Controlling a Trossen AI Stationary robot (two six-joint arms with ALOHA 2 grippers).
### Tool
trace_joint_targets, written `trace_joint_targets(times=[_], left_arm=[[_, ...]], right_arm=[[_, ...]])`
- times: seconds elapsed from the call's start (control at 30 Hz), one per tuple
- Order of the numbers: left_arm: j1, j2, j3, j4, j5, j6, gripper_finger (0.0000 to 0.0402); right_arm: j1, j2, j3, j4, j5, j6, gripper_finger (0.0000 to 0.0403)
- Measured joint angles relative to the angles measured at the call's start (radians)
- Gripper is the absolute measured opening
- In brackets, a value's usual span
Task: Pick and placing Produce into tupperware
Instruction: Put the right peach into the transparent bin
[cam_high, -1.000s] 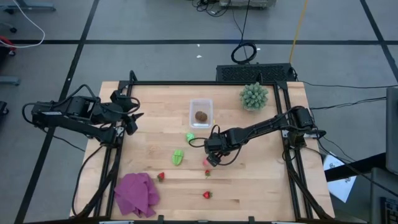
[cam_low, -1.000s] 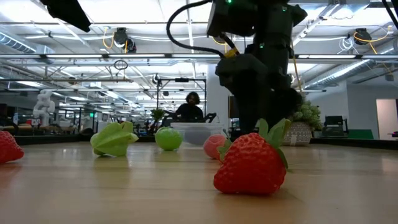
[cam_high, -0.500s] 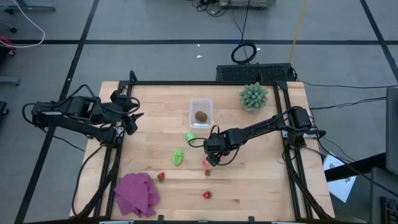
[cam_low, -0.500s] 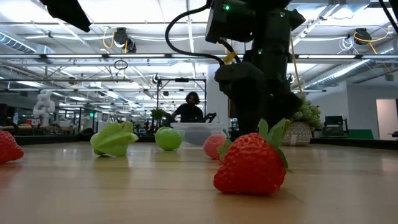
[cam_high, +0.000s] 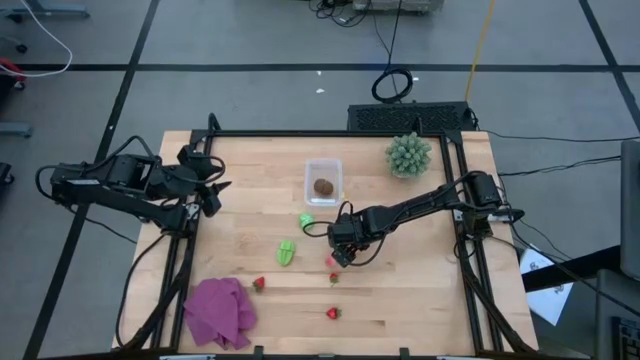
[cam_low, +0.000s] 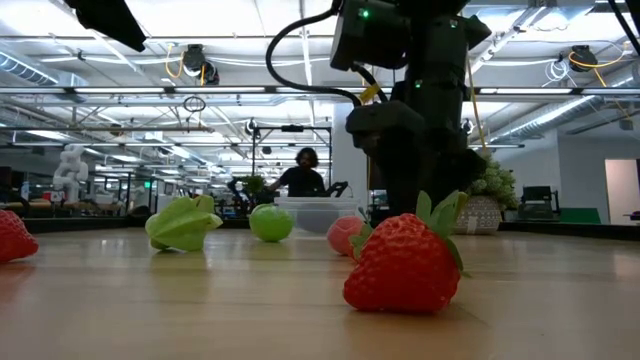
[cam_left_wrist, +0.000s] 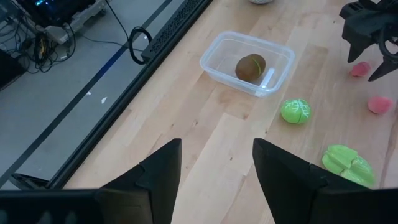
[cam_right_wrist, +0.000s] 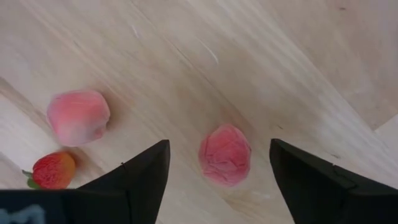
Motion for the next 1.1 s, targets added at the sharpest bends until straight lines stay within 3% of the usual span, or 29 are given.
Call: trace_joint_targets(times=[0.4, 1.1], left_arm=[[0.0, 0.0, 0.0, 0.0, 0.0, 0.0, 0.0205], [0.0, 0.0, 0.0, 0.0, 0.019, 0.0, 0.0205]], right_arm=[[0.003, 0.0, 0.0, -0.027, -0.032, 0.003, 0.0228], [0.009, 0.0, 0.0, -0.023, -0.024, 0.011, 0.0225]])
